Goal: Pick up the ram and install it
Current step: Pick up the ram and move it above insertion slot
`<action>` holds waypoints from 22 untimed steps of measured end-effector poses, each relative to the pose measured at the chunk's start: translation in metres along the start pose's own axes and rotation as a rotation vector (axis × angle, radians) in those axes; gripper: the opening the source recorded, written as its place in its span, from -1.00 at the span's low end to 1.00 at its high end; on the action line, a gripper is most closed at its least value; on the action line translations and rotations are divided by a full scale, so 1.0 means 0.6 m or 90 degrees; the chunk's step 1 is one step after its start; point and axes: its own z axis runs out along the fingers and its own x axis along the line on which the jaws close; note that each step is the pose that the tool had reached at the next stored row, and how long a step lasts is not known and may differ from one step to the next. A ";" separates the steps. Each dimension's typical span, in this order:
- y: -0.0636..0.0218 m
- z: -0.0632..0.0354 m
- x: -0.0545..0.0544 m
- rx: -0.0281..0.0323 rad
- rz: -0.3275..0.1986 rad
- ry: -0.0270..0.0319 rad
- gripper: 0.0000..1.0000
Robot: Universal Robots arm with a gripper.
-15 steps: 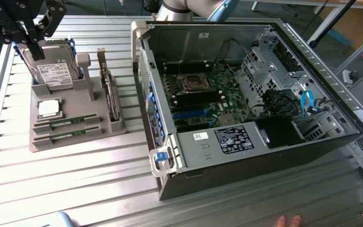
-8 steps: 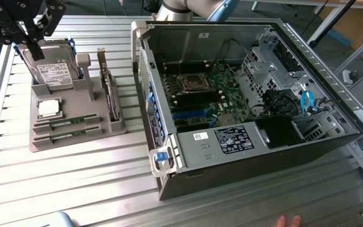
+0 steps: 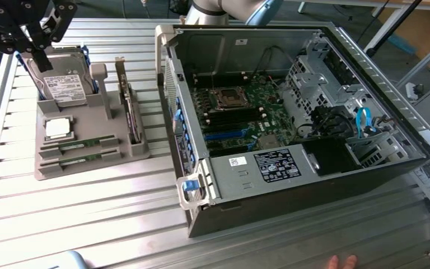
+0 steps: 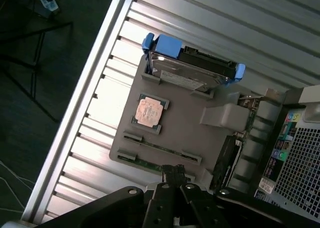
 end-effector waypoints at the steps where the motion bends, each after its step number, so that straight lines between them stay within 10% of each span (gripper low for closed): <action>1: 0.000 0.000 0.000 -0.0001 -0.006 0.0003 -0.79; 22: 0.000 0.000 0.000 -0.0040 -0.159 0.0077 -0.79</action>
